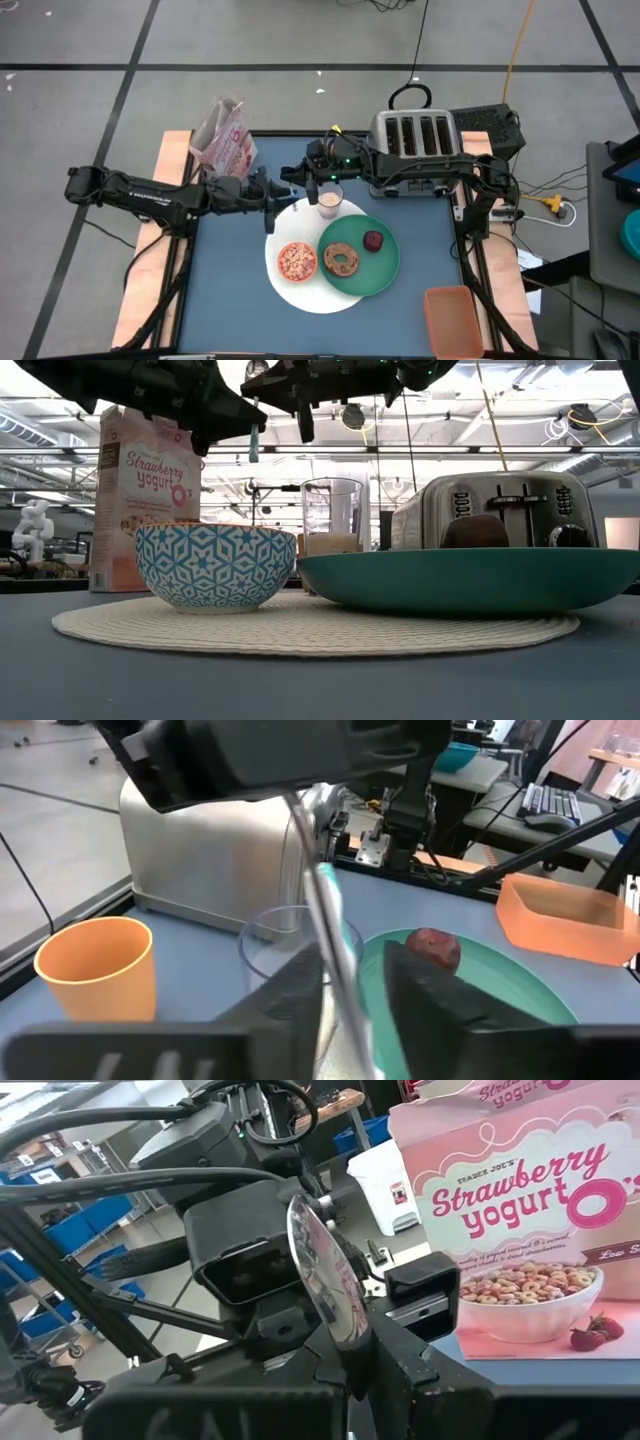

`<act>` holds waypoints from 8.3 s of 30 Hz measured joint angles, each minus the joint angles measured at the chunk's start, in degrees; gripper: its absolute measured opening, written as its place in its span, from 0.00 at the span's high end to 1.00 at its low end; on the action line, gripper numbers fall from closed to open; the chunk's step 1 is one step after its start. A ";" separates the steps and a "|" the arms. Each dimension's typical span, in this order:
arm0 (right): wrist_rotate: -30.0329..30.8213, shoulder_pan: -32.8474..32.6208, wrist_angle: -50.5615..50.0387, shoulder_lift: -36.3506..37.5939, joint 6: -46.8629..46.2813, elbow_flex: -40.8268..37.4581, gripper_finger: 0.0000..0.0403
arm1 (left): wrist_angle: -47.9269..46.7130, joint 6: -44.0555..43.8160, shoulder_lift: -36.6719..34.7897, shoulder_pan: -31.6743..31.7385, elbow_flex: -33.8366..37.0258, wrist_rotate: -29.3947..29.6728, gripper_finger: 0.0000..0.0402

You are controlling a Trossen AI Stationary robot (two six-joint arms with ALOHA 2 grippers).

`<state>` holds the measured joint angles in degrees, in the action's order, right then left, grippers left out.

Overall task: Arrange a breakfast setting
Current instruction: Put the green patterned spoon on the white table mat to the left side of the orange bowl, then return to Home Position

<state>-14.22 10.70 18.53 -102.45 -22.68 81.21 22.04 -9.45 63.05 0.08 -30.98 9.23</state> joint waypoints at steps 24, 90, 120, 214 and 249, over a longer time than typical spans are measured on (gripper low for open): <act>0.26 -0.05 -0.77 0.00 -0.66 -0.07 0.85 | -1.94 -3.04 0.00 0.02 0.00 -0.05 0.91; -4.36 2.09 -4.65 0.00 2.84 -0.02 0.48 | -18.00 -60.70 -17.05 -42.65 15.78 36.71 0.92; -4.13 2.07 -3.54 0.00 2.84 -0.02 0.48 | -0.83 -96.39 16.04 -40.83 15.78 23.07 0.92; -4.15 2.05 -3.81 0.00 2.84 0.00 0.48 | 2.78 -101.88 12.33 -29.35 15.85 2.11 0.66; -9.96 3.30 -7.75 10.94 9.45 0.04 0.48 | 15.77 -27.67 -12.44 -19.54 15.72 17.00 0.66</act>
<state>-24.18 14.00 10.78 -91.52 -13.23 81.25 37.81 -37.13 50.61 -19.46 -15.27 26.24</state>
